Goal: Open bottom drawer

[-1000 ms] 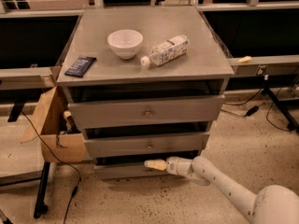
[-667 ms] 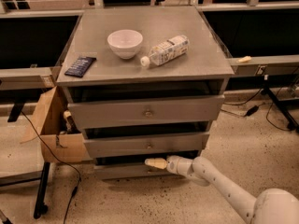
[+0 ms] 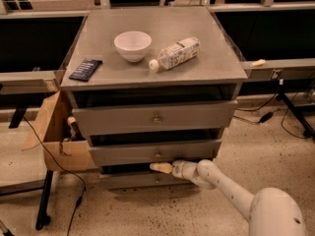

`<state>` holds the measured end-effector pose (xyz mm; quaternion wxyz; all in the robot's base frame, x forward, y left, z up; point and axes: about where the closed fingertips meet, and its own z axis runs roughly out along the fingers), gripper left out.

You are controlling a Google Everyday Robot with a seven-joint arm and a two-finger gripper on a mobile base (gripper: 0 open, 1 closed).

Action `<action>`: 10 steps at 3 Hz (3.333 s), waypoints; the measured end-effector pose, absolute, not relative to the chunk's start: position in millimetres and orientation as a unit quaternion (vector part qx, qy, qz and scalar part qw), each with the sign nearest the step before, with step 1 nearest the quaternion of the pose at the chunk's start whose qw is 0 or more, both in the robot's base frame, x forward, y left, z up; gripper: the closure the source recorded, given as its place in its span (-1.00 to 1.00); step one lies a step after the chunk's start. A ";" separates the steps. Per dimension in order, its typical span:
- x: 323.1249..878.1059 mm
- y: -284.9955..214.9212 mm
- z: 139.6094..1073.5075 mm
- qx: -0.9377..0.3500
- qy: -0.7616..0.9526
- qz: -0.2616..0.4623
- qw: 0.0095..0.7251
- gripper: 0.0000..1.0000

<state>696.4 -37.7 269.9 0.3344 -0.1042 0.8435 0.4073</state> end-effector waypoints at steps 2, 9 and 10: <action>703.1 -33.7 248.4 -0.092 0.869 0.383 0.299 -1.00; 680.6 -38.6 238.1 -0.081 0.899 0.368 0.225 -1.00; 678.1 -32.7 241.5 -0.088 0.901 0.368 0.214 -0.85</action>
Offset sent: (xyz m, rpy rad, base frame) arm -0.0021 -0.0169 -0.0672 -0.1929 0.3070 -0.0554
